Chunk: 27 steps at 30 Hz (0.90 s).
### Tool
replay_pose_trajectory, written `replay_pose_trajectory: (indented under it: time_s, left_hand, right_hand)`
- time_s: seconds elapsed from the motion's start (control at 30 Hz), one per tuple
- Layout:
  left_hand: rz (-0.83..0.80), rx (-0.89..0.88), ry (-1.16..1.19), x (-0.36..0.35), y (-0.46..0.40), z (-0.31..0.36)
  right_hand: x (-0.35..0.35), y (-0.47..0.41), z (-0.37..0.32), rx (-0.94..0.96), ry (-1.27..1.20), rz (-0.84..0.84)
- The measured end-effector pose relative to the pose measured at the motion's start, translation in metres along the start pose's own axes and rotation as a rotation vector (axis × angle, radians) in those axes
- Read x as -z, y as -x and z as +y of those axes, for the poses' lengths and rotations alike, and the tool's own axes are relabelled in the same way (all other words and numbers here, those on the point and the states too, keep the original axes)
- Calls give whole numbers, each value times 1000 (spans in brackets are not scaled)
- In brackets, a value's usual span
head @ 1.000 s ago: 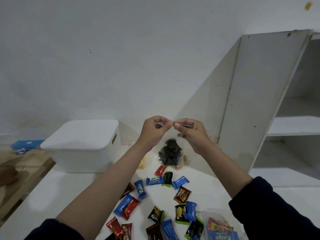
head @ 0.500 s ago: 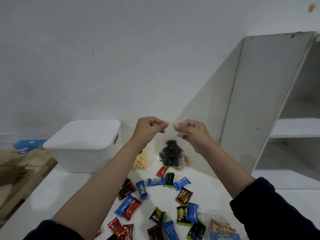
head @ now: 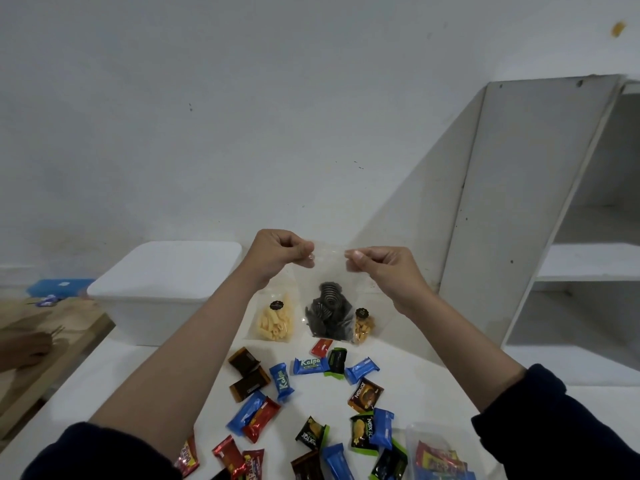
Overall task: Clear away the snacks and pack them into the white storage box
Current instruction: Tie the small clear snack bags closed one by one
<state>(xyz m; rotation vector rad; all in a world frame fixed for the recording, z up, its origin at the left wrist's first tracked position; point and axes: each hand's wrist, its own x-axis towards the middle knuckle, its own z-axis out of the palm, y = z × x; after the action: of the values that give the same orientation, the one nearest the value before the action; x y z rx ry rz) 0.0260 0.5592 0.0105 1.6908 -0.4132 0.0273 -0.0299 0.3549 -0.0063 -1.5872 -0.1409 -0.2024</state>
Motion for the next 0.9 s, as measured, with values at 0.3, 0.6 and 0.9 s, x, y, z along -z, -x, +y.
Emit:
replay_pose_trajectory:
  time_s: [0.3,0.6,0.9]
  left_hand:
    - [-10,23,73,4,5,-6]
    - [-218,105,476,-24,12,9]
    - [-50,99,114,-43,11,17]
  right_hand:
    - [-2,10,0,-14,-9,-69]
    - [-12,14,10,-78,80,-171]
    - [-34,14,14,-73,-79,-37]
